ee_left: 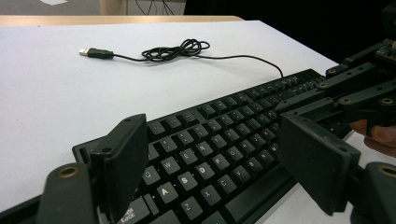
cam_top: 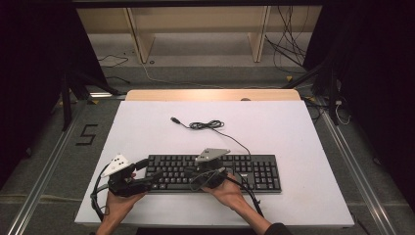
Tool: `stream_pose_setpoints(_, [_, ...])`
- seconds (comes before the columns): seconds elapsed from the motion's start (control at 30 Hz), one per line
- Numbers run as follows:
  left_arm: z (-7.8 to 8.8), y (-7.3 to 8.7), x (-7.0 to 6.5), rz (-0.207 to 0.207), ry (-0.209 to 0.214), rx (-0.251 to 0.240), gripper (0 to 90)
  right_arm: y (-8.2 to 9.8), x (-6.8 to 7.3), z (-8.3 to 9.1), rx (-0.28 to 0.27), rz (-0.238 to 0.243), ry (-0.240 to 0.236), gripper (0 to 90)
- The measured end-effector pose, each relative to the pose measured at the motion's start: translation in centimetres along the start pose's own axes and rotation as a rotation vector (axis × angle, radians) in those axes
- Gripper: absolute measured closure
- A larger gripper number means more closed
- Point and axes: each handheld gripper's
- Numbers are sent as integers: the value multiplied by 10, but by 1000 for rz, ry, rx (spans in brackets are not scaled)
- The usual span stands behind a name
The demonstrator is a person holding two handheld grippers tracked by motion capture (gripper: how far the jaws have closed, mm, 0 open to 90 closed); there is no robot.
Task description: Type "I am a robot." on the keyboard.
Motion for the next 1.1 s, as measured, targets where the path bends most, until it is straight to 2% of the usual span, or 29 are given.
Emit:
stream_pose_setpoints(0.1, [0, 0, 0, 0, 0, 0, 242, 1, 0, -2, 7, -1, 6, 900])
stream_pose_setpoints(0.63, [0, 0, 0, -3, 1, 1, 242, 10, 2, -22, 79, 6, 18, 900])
stream_pose_setpoints(1.1, [0, 0, 0, -2, 1, 2, 242, 15, 1, -28, 106, 9, 23, 900])
Point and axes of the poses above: each handheld gripper's, and its own axes: z roughly backward along the jaws, y roughly out of its underside, x roughly to its left, and after that the axes turned 12 degrees about -x, right-handed
